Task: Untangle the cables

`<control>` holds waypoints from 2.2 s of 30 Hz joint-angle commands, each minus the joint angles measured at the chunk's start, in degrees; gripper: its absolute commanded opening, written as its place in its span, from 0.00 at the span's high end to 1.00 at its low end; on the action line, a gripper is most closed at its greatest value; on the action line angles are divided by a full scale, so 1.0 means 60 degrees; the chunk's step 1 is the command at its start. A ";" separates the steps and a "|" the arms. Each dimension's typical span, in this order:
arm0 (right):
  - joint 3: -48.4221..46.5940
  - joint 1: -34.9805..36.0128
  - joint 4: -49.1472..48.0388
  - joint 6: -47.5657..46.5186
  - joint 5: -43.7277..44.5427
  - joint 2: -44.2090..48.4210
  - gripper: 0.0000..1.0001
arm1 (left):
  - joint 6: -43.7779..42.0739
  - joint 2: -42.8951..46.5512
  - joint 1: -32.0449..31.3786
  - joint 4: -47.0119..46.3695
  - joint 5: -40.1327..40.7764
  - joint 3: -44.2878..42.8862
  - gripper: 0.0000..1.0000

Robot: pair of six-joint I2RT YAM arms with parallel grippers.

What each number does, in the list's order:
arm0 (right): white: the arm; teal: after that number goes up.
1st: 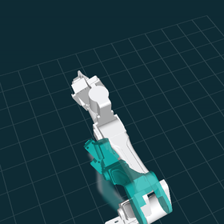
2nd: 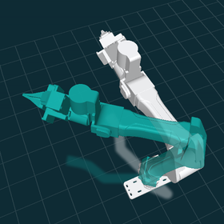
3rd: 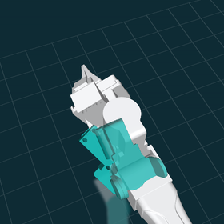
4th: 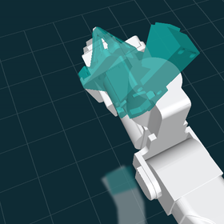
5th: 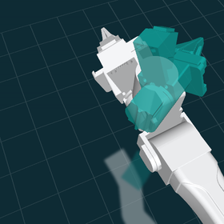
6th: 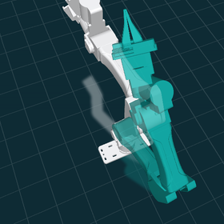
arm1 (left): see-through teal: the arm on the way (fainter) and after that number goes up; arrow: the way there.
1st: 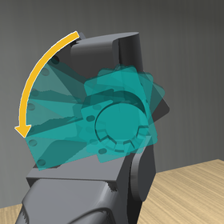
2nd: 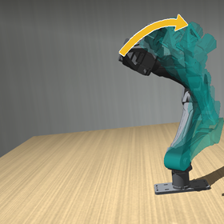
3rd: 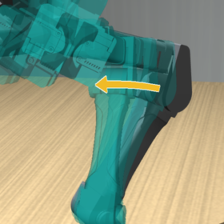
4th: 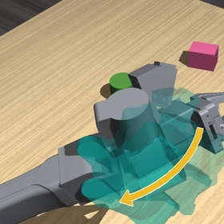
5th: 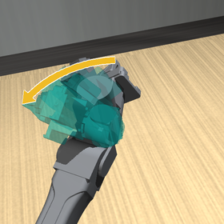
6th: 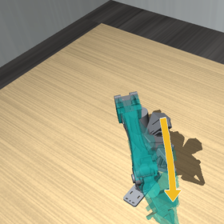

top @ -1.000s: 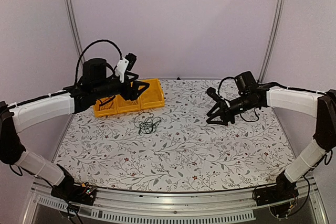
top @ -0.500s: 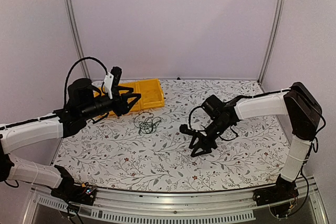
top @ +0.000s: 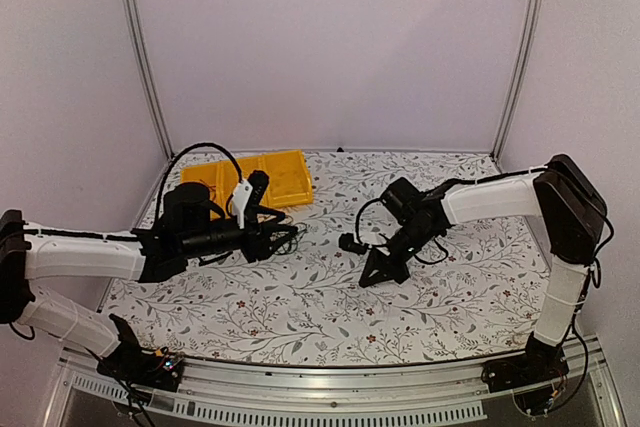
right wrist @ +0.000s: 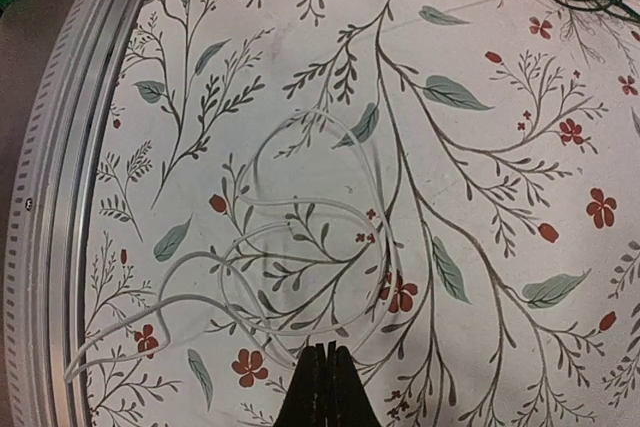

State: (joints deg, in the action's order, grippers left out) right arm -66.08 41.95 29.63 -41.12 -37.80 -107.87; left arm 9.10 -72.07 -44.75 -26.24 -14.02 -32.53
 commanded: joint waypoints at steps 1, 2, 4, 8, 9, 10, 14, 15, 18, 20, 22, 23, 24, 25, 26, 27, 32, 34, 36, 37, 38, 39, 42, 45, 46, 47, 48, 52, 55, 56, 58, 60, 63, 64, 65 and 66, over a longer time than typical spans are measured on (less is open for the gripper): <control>-0.0542 0.0008 0.0237 0.0245 -0.0105 0.0256 1.00 | 0.0076 -0.0934 -0.0601 -0.1177 0.0278 0.0317 0.46; -0.0650 0.0009 0.0382 0.0306 -0.0138 0.0431 1.00 | 0.0072 -0.1230 -0.0723 -0.1398 0.0322 0.0311 0.46; -0.1021 0.0006 0.0852 0.0347 -0.0180 0.0754 1.00 | 0.0026 -0.1844 -0.1012 -0.1883 0.0342 0.0208 0.44; -0.1899 0.0010 0.1471 0.0392 -0.0072 0.1305 1.00 | -0.0179 -0.3032 -0.1552 -0.2898 0.0030 -0.0255 0.43; -0.2112 0.0010 0.1686 0.0383 -0.0116 0.1415 1.00 | -0.0299 -0.3360 -0.1680 -0.3116 0.0117 -0.0385 0.41; -0.2342 0.0010 0.1861 0.0380 -0.0141 0.1484 1.00 | -0.0385 -0.3664 -0.1753 -0.3294 0.0223 -0.0569 0.41; -0.2866 0.0010 0.2425 0.0289 -0.0213 0.1632 1.00 | -0.0393 -0.5090 -0.1814 -0.4419 0.0416 -0.1013 0.39; -0.2927 0.0010 0.2518 0.0247 -0.0227 0.1690 1.00 | -0.0333 -0.5271 -0.1821 -0.4663 0.0454 -0.1128 0.39; -0.3223 0.0010 0.2919 0.0061 -0.0255 0.1923 1.00 | -0.0067 -0.6277 -0.1816 -0.5591 0.0450 -0.1413 0.39; -0.3432 0.0010 0.3087 -0.0034 -0.0181 0.2038 1.00 | 0.0259 -0.6875 -0.1828 -0.6092 0.0268 -0.1598 0.40; -0.3625 0.0002 0.3176 -0.0058 -0.0147 0.2188 1.00 | 0.0651 -0.7344 -0.1851 -0.6706 0.0135 -0.1643 0.46; -0.3743 0.0005 0.3221 -0.0049 -0.0138 0.2259 1.00 | 0.0838 -0.7517 -0.1862 -0.6940 0.0093 -0.1641 0.51; -0.3870 -0.0002 0.3289 -0.0018 -0.0131 0.2305 1.00 | 0.1066 -0.7623 -0.1860 -0.7167 -0.0029 -0.1609 0.55; -0.4001 -0.0005 0.3338 0.0009 -0.0142 0.2399 1.00 | 0.1254 -0.7667 -0.1875 -0.7438 -0.0275 -0.1567 0.62; -0.4081 -0.0009 0.3364 0.0036 -0.0137 0.2476 1.00 | 0.1409 -0.7672 -0.1896 -0.7566 -0.0416 -0.1521 0.71; -0.4146 -0.0009 0.3356 0.0063 -0.0113 0.2557 1.00 | 0.1518 -0.7624 -0.1945 -0.7628 -0.0479 -0.1466 0.80; -0.4236 -0.0055 0.3049 0.0127 0.0069 0.3035 1.00 | 0.1460 -0.7069 -0.2181 -0.7018 0.0438 -0.1116 1.00; -0.4562 -0.0158 0.3119 0.0141 0.0075 0.3140 1.00 | 0.1479 -0.6821 -0.2204 -0.6538 0.0972 -0.1002 1.00; -0.4949 -0.0251 0.3161 0.0145 0.0170 0.3278 1.00 | 0.1560 -0.6586 -0.2215 -0.6184 0.1360 -0.0854 1.00; -0.5148 -0.0298 0.3137 0.0156 0.0292 0.3377 1.00 | 0.1576 -0.6470 -0.2223 -0.5975 0.1519 -0.0793 1.00; -0.5353 -0.0353 0.3072 0.0170 0.0437 0.3463 1.00 | 0.1574 -0.6371 -0.2248 -0.5757 0.1652 -0.0758 1.00; -0.5548 -0.0400 0.2977 0.0214 0.0636 0.3629 1.00 | 0.1566 -0.6245 -0.2260 -0.5536 0.1792 -0.0724 1.00; -0.6113 -0.0548 0.2469 0.0363 0.1363 0.4080 1.00 | 0.1695 -0.5971 -0.2299 -0.4996 0.2202 -0.0655 1.00; -0.6401 -0.0707 0.1819 0.0420 0.1923 0.4528 1.00 | 0.1919 -0.5752 -0.2312 -0.4626 0.2307 -0.0620 1.00; -0.6447 -0.0752 0.1614 0.0433 0.2091 0.4746 1.00 | 0.1948 -0.5692 -0.2309 -0.4609 0.2308 -0.0614 1.00; -0.6483 -0.0785 0.1451 0.0426 0.2342 0.4916 1.00 | 0.1979 -0.5629 -0.2310 -0.4528 0.2571 -0.0620 1.00; -0.6545 -0.0787 0.1323 0.0402 0.2618 0.5023 1.00 | 0.1983 -0.5581 -0.2306 -0.4185 0.2672 -0.0714 1.00; -0.6429 -0.0985 0.0663 0.0266 0.3543 0.5491 1.00 | 0.1724 -0.5540 -0.2321 -0.3192 0.2974 -0.1077 1.00; -0.6020 -0.1175 -0.0166 0.0327 0.4369 0.5730 1.00 | 0.1668 -0.5488 -0.2277 -0.2949 0.3139 -0.0881 1.00; -0.5954 -0.1283 -0.0384 0.0450 0.4669 0.5758 1.00 | 0.1675 -0.5459 -0.2227 -0.2773 0.3129 -0.0840 1.00; -0.5949 -0.1490 -0.0597 0.0575 0.4990 0.5738 1.00 | 0.1583 -0.5372 -0.2145 -0.2179 0.3154 -0.0808 1.00; -0.5956 -0.1566 -0.0771 0.0549 0.5380 0.5671 1.00 | 0.1383 -0.5297 -0.2065 -0.1727 0.3167 -0.0704 1.00; -0.6030 -0.1764 -0.0953 0.0475 0.5769 0.5526 1.00 | 0.1183 -0.5196 -0.1903 -0.1365 0.3167 -0.0394 1.00; -0.6067 -0.1862 -0.0990 0.0492 0.5804 0.5458 1.00 | 0.1192 -0.5186 -0.1825 -0.1325 0.3048 -0.0280 1.00; -0.6130 -0.1953 -0.1053 0.0528 0.5849 0.5412 1.00 | 0.1218 -0.5198 -0.1749 -0.1276 0.2915 -0.0176 1.00; -0.6213 -0.2061 -0.1061 0.0632 0.5825 0.5318 1.00 | 0.1238 -0.5231 -0.1712 -0.1275 0.2836 -0.0089 1.00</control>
State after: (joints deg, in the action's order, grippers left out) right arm -102.32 31.48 26.85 -38.81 -6.76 -74.76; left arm 17.78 -104.47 -56.71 -37.87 4.05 -35.46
